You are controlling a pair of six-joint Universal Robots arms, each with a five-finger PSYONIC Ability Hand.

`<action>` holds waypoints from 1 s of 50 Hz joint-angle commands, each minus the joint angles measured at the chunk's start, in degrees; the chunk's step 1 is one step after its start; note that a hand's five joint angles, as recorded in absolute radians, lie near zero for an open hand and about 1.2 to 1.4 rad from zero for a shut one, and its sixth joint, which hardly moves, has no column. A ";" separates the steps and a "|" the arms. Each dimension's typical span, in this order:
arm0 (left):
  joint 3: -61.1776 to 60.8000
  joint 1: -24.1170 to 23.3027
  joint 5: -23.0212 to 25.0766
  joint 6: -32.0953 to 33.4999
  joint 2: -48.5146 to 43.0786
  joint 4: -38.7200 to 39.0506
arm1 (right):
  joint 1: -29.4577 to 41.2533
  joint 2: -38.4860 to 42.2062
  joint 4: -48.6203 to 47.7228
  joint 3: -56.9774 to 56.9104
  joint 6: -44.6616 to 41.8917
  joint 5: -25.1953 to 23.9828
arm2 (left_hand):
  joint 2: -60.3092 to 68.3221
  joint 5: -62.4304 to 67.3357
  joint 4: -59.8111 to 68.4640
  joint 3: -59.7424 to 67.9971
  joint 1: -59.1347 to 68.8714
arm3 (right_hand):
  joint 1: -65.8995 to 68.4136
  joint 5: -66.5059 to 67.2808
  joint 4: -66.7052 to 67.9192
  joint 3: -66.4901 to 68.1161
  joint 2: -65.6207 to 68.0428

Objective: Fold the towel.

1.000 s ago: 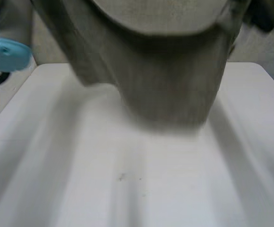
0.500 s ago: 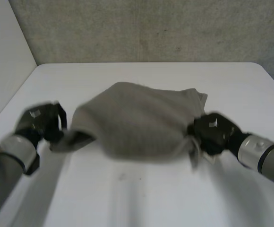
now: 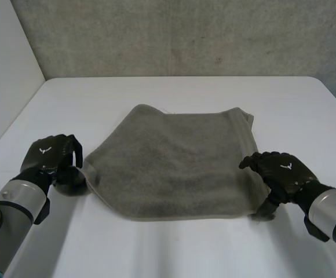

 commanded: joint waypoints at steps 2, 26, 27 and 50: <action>0.22 0.99 0.01 -0.21 0.30 0.37 | 1.50 -0.87 -7.12 4.58 5.46 1.81 | 10.21 11.30 10.24 10.25 11.64 | -3.77 -1.31 -4.21 -4.96 -6.04; 0.49 3.89 1.15 -0.21 -0.67 0.46 | 6.26 7.13 -17.50 6.69 -8.50 14.56 | 10.21 11.30 10.24 10.25 11.64 | 5.64 8.09 5.20 4.45 3.37; 0.49 3.98 1.15 -0.21 -0.67 0.46 | 6.26 7.13 -17.51 6.69 -8.51 14.56 | 10.21 11.30 10.24 10.25 11.64 | 5.65 8.11 5.21 4.46 3.38; -0.13 5.03 1.15 -0.30 -0.67 0.46 | 3.97 10.29 -18.22 1.95 1.33 14.74 | 10.21 11.30 10.24 10.25 11.64 | 16.93 19.38 16.49 15.74 14.66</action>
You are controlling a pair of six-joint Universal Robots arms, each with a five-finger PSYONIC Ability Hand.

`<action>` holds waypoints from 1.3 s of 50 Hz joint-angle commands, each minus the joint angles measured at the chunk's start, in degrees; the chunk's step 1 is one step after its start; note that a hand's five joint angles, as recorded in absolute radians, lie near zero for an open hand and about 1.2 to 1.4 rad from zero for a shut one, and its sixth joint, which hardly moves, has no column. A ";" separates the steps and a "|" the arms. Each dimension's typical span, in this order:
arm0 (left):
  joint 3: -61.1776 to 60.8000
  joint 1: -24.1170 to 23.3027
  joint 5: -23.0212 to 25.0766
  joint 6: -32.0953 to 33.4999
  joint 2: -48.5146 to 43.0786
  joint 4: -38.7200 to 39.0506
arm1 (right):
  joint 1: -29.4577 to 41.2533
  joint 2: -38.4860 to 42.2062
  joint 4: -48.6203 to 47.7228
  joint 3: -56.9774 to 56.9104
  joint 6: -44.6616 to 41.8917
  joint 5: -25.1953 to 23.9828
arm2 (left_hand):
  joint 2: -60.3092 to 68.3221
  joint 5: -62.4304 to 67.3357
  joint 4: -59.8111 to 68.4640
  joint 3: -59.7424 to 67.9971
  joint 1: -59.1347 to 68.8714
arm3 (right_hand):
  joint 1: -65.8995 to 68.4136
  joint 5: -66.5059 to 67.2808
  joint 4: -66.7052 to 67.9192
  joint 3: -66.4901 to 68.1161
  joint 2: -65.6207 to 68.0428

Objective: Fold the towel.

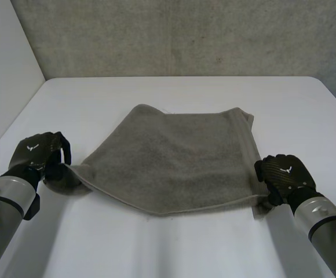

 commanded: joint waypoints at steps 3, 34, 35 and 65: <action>-0.19 0.36 0.00 0.08 0.00 0.00 | -0.77 2.23 2.51 -2.11 6.18 -0.09 | 10.21 11.30 10.23 10.25 11.63 | -0.65 -0.42 -1.10 -0.66 -1.26; 24.24 3.88 11.87 -13.37 27.78 -30.05 | -6.84 -28.54 49.86 -45.86 -7.33 -13.10 | 10.21 11.30 10.23 10.25 11.63 | 39.18 39.40 38.73 39.17 38.57; 24.25 3.88 11.87 -13.37 27.78 -30.06 | -6.84 -28.53 49.89 -45.88 -7.35 -13.10 | 10.21 11.30 10.23 10.25 11.63 | 39.18 39.40 38.73 39.17 38.57; 76.54 -7.90 -3.69 12.21 -15.55 -20.39 | 5.38 14.71 29.55 -92.79 -25.30 7.29 | 10.21 11.30 10.23 10.25 11.63 | 39.18 39.40 38.73 39.17 38.57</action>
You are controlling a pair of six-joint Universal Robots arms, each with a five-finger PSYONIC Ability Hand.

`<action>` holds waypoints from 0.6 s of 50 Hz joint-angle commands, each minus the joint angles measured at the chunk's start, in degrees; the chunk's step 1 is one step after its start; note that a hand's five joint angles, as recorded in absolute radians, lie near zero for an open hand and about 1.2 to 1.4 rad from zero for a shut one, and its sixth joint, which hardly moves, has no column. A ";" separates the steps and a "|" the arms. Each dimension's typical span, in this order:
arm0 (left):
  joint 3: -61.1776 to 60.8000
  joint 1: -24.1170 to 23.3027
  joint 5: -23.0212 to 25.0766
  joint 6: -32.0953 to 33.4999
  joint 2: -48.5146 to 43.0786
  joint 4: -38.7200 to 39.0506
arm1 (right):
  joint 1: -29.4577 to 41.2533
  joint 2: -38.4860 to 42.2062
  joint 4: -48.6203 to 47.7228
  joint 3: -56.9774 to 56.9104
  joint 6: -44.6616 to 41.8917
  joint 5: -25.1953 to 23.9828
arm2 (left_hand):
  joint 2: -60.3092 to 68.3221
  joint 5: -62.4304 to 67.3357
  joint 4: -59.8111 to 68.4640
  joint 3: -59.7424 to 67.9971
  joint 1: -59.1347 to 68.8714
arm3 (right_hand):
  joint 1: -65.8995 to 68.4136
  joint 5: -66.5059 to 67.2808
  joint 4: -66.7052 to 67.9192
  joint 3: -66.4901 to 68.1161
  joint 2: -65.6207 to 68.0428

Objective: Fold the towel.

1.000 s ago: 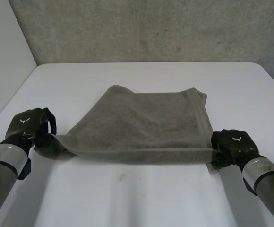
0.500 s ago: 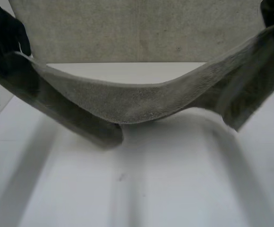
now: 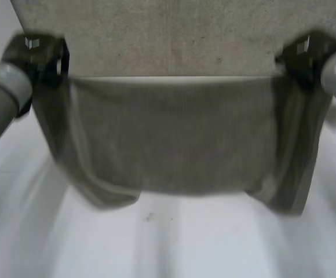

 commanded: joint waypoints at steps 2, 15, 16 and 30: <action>29.96 -0.80 -2.40 -3.94 -3.05 9.81 | 1.50 2.43 -23.38 -21.52 7.18 2.42 | 10.18 11.29 10.12 10.23 11.63 | 3.22 2.93 3.15 3.22 3.51; 10.08 0.51 -6.27 -10.90 -1.91 10.71 | 1.50 -0.91 -11.69 -7.10 11.93 1.81 | 10.18 11.29 10.12 10.23 11.63 | 3.22 2.93 3.15 3.22 3.51; 10.03 0.52 -6.27 -10.89 -1.91 10.71 | 1.50 -1.09 -10.13 -2.93 11.93 1.11 | 10.18 11.29 10.12 10.23 11.63 | 3.22 2.93 3.15 3.22 3.51; -29.52 1.66 0.41 -9.58 -8.68 32.94 | 0.97 2.24 -23.97 37.34 10.44 -7.24 | 10.18 11.29 10.12 10.23 11.63 | 3.22 2.93 3.15 3.22 3.51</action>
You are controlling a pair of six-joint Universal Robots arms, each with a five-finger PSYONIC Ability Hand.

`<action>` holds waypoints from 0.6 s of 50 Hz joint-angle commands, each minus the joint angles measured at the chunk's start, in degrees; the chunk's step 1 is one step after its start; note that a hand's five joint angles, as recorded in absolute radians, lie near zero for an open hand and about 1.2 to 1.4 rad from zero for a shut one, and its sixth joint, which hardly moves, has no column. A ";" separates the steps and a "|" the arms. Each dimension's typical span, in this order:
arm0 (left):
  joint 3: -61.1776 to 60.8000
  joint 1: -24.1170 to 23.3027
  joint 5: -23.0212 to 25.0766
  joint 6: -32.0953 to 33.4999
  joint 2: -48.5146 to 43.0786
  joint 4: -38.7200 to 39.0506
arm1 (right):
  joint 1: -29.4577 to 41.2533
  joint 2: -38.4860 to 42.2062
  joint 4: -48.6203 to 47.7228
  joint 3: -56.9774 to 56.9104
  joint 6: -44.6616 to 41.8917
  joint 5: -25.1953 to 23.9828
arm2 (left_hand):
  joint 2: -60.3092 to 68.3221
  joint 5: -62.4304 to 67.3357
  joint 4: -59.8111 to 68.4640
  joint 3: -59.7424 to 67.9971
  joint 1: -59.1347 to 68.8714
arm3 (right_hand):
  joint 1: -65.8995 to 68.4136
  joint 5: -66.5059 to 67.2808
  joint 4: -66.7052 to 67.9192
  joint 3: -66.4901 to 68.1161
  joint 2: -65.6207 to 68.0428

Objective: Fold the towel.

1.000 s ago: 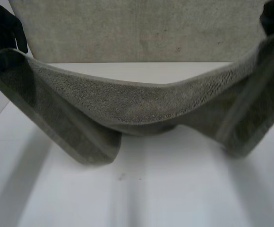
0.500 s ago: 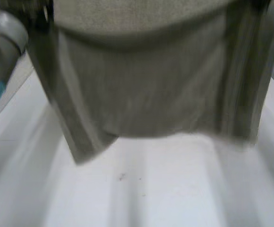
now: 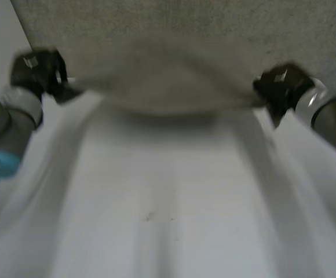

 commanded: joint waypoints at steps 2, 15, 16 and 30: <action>-14.55 0.05 4.12 1.51 -5.98 12.65 | -0.06 3.97 -12.69 17.71 -1.44 -2.28 | 10.17 11.05 10.12 10.22 11.45 | 3.21 2.34 3.15 2.96 3.51; -22.10 3.74 4.47 9.68 -4.31 12.73 | -4.54 -3.32 -14.10 27.46 -4.07 -0.96 | 10.17 11.05 10.12 10.22 11.45 | 3.21 2.34 3.15 2.96 3.51; -22.11 3.74 4.47 9.69 -4.31 12.74 | -5.15 -4.19 -14.44 28.68 -4.16 -1.14 | 10.17 11.05 10.12 10.22 11.45 | 3.21 2.34 3.15 2.96 3.51; -23.25 3.83 4.47 9.86 -5.80 16.87 | -7.44 -2.18 -16.12 30.98 -1.36 0.09 | 10.14 11.01 10.09 10.18 11.42 | -36.86 -37.74 -36.93 -37.12 -36.57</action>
